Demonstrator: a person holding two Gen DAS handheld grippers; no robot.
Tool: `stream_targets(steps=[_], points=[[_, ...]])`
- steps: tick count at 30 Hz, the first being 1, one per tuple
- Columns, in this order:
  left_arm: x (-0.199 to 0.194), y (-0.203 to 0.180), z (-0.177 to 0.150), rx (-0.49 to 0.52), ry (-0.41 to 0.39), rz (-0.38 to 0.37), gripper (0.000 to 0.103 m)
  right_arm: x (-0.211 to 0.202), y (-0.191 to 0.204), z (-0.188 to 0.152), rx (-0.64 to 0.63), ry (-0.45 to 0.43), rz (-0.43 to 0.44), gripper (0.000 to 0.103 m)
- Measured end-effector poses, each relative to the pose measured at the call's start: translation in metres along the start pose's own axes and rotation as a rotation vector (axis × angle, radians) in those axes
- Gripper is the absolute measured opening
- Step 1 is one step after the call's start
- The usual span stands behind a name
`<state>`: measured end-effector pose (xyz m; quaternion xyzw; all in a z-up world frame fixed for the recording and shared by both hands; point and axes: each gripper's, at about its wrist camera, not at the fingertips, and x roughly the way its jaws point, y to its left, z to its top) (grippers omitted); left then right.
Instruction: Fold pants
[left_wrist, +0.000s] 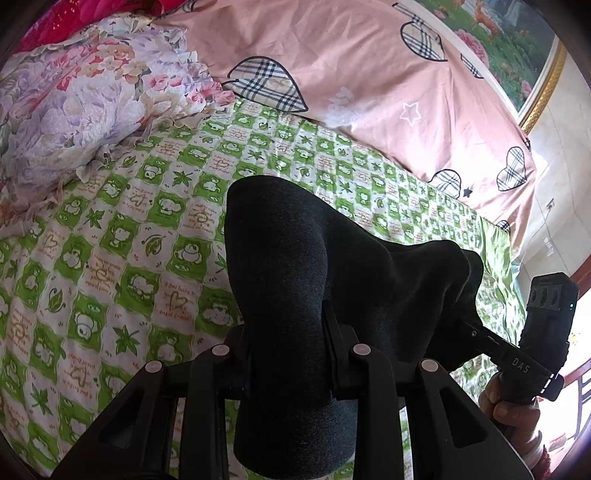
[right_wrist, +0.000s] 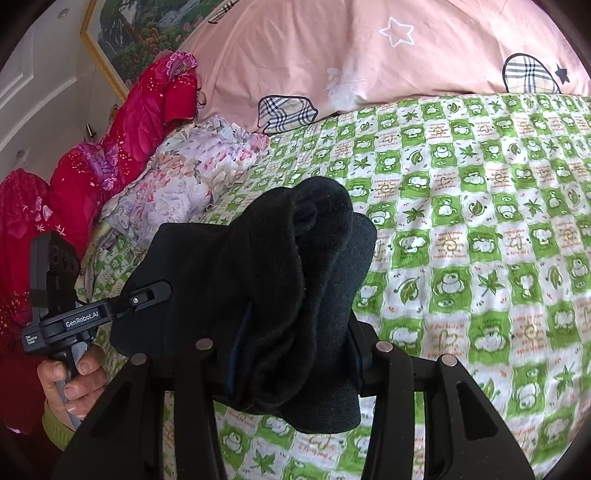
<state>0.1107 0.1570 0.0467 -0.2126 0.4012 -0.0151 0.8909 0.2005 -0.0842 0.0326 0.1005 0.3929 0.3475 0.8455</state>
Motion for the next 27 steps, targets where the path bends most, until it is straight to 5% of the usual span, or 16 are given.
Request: stream_targets(steps=[18, 27], points=[[0.042, 0.020, 0.012, -0.027, 0.045, 0.025, 0.028, 0.046, -0.020, 0.015, -0.002, 0.083, 0.005, 0.046], [0.054, 0.032, 0.006, -0.045, 0.062, -0.001, 0.042, 0.054, -0.040, 0.008, 0.022, 0.086, -0.026, 0.061]])
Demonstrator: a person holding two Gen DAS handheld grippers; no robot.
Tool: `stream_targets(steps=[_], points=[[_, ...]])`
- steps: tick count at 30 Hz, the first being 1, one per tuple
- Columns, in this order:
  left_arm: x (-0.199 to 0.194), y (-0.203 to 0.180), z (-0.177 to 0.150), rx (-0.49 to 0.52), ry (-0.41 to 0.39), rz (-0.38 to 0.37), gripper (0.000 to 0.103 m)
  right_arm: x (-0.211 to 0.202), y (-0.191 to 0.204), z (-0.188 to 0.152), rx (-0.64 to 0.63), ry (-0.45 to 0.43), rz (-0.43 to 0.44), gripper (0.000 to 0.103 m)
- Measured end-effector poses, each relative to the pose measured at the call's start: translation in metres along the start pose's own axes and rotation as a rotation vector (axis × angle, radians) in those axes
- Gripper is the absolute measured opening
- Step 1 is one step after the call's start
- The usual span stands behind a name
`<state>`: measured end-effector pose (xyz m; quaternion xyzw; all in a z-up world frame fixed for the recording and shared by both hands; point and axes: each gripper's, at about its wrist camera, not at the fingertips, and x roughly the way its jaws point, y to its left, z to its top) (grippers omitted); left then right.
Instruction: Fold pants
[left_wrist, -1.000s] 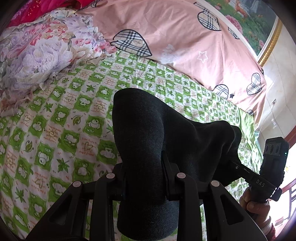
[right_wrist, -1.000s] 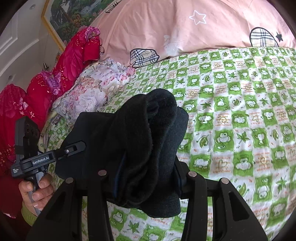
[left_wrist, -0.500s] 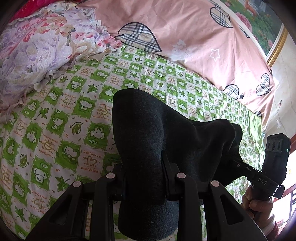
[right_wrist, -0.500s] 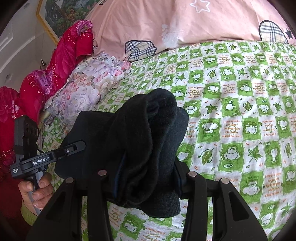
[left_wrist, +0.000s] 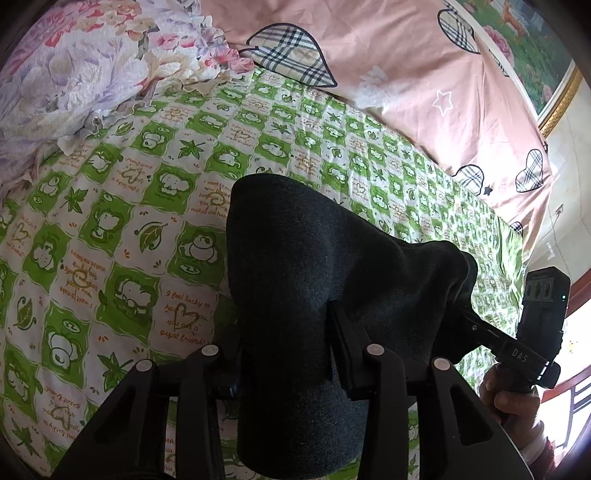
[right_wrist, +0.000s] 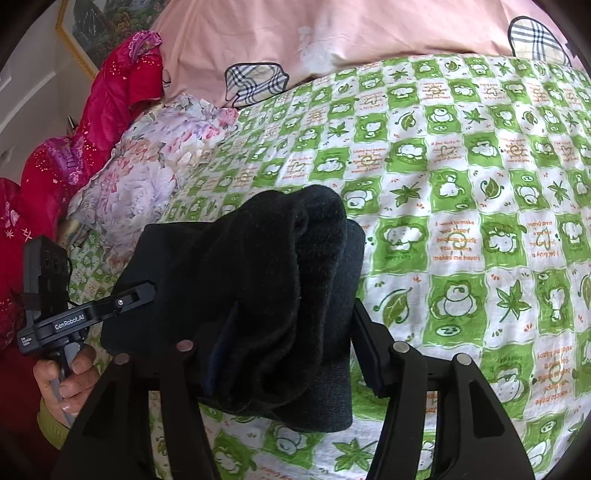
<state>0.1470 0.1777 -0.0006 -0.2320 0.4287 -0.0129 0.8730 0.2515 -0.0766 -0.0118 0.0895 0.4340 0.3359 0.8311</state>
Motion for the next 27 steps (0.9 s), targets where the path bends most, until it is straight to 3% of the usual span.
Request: stream_targets(steps=[5, 18, 27], points=[[0.001, 0.002, -0.002, -0.002, -0.004, 0.022, 0.052, -0.001, 0.000, -0.002, -0.007, -0.009, -0.010, 0.063], [-0.027, 0.001, -0.008, 0.015, -0.055, 0.083, 0.060, -0.033, 0.001, -0.010, 0.013, -0.075, -0.075, 0.064], [-0.043, -0.007, -0.031, 0.042, -0.079, 0.118, 0.073, -0.043, 0.026, -0.024, -0.064, -0.084, -0.110, 0.069]])
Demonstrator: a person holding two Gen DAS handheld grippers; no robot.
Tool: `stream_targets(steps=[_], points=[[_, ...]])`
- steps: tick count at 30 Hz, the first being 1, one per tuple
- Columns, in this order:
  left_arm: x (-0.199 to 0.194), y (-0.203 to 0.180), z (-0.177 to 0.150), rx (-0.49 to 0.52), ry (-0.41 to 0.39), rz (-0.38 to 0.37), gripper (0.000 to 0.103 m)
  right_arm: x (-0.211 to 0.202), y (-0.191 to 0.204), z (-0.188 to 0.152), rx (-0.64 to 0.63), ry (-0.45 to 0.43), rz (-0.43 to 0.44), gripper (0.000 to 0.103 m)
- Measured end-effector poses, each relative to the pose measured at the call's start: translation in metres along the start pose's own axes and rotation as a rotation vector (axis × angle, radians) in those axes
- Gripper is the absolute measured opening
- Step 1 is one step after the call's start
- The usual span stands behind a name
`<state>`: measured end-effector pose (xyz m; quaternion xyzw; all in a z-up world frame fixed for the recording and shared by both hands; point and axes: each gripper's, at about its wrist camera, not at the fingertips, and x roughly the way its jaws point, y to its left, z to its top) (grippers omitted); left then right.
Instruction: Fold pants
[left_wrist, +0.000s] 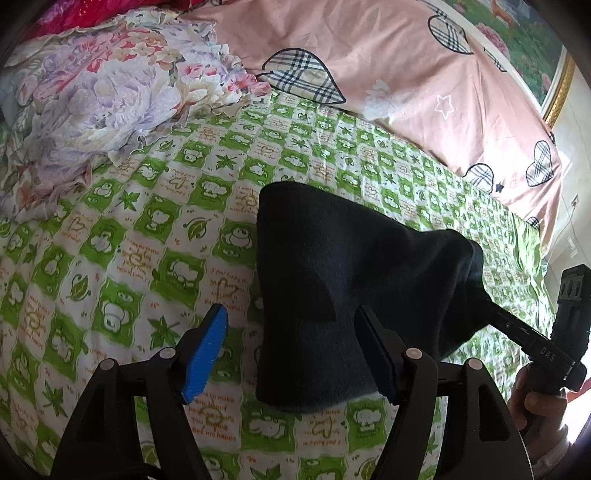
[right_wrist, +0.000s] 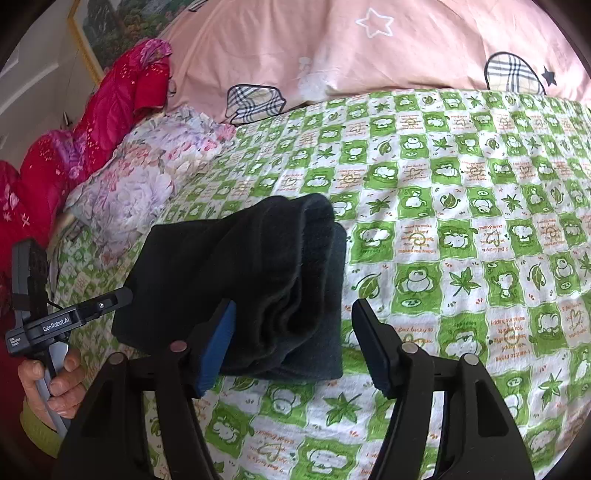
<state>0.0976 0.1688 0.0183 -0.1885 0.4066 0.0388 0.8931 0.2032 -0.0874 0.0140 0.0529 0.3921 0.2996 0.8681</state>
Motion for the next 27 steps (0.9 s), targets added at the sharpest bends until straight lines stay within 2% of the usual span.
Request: stream_targets(steps=[8, 19, 27], points=[[-0.020, -0.014, -0.027, 0.054, -0.041, 0.046, 0.079, -0.016, 0.030, -0.018, -0.115, -0.037, -0.018, 0.084], [-0.041, -0.033, -0.055, 0.116, -0.076, 0.110, 0.082, -0.033, 0.059, -0.041, -0.247, -0.072, -0.025, 0.095], [-0.051, -0.044, -0.068, 0.156, -0.106, 0.160, 0.084, -0.037, 0.072, -0.052, -0.313, -0.070, -0.033, 0.098]])
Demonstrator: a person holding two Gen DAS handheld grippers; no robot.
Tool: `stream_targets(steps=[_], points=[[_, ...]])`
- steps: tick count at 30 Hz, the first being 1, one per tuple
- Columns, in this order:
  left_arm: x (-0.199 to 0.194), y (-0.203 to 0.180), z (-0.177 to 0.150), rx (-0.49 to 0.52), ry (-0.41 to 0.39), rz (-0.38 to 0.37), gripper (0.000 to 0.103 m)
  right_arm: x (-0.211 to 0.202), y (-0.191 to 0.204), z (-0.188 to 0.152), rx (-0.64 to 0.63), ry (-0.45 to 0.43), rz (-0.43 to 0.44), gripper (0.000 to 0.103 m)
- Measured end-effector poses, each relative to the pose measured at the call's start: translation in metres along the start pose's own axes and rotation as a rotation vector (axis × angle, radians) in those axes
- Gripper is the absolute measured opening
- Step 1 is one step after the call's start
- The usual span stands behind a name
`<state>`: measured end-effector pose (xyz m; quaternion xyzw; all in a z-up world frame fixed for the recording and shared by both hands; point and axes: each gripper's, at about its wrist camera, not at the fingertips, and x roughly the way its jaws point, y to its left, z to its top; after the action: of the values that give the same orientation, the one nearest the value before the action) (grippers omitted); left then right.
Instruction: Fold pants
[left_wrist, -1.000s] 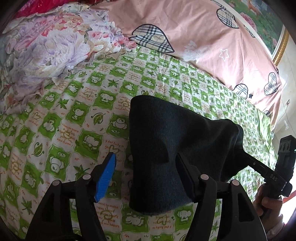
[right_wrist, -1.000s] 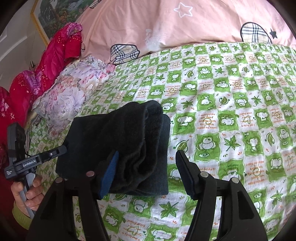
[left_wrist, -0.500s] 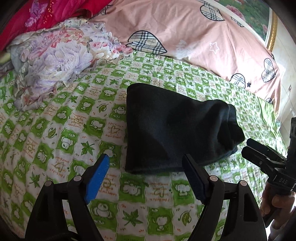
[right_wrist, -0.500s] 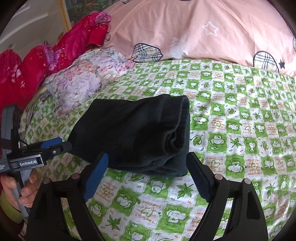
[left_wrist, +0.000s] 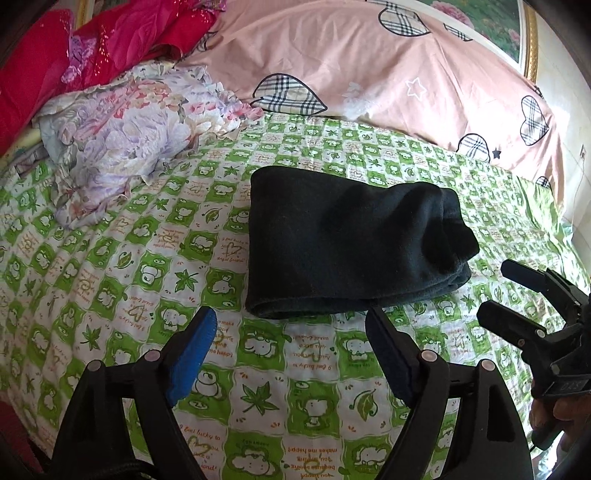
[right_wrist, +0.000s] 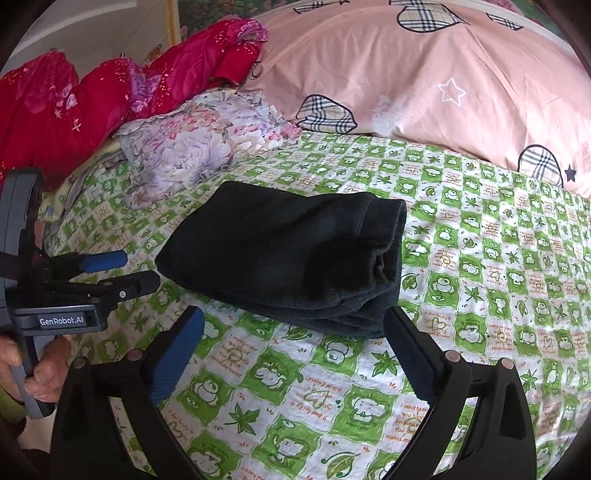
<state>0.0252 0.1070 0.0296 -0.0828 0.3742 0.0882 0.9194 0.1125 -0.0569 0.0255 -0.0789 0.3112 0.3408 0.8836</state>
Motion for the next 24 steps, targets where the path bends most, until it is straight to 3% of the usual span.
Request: stream_targets(steps=[24], points=[[0.003, -0.014, -0.006, 0.071, -0.034, 0.082, 0.089, 0.013, -0.006, -0.007, 0.044, 0.011, -0.014, 0.099]])
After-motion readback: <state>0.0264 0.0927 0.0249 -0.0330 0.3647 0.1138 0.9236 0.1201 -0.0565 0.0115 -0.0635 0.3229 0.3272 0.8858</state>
